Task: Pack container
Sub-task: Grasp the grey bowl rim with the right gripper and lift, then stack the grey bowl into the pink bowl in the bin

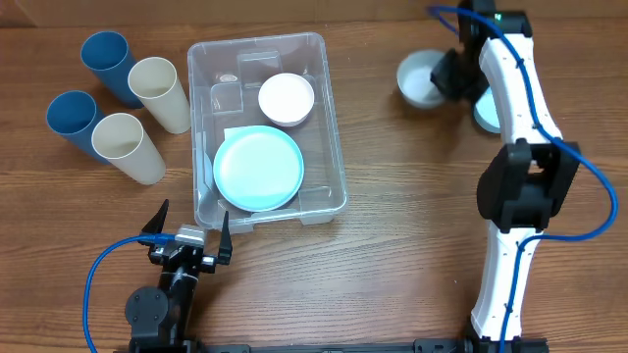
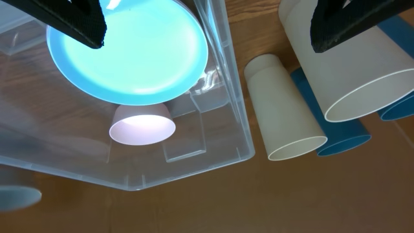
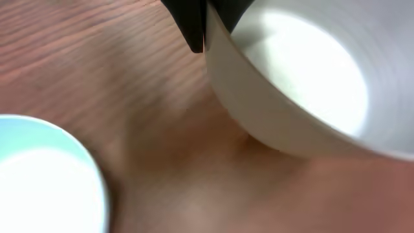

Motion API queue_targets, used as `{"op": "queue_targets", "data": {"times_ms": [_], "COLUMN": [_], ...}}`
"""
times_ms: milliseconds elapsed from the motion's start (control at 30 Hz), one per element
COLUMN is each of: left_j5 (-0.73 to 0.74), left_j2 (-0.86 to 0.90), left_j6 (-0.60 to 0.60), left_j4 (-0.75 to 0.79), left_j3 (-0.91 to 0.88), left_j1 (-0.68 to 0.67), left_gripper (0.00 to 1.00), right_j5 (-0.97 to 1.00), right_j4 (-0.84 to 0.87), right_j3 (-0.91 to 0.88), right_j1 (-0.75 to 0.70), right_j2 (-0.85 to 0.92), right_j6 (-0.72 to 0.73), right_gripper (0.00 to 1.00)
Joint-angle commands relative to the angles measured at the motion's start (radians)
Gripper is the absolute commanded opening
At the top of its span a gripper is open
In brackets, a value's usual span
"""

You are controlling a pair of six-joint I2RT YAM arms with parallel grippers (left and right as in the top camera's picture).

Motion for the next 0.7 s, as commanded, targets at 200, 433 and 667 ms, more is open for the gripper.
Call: {"op": "queue_targets", "data": {"times_ms": [200, 433, 667], "left_j5": [-0.003, -0.003, -0.003], "left_j2": [-0.009, -0.009, -0.009], "left_j6": [0.0, 0.0, 0.0], "left_j4": [0.0, 0.0, 0.0], "left_j3": [-0.003, -0.003, -0.003], "left_j1": [-0.006, -0.006, -0.006], "left_gripper": [1.0, 1.0, 1.0], "right_j5": [0.079, 0.15, 0.15], "right_j4": [0.103, 0.242, 0.287], "right_j3": [0.156, 0.123, 0.117], "right_j1": [0.38, 0.526, 0.525], "right_j2": [-0.167, -0.076, 0.012], "right_j6": [-0.171, -0.186, -0.187], "right_gripper": [0.04, 0.04, 0.04]}}
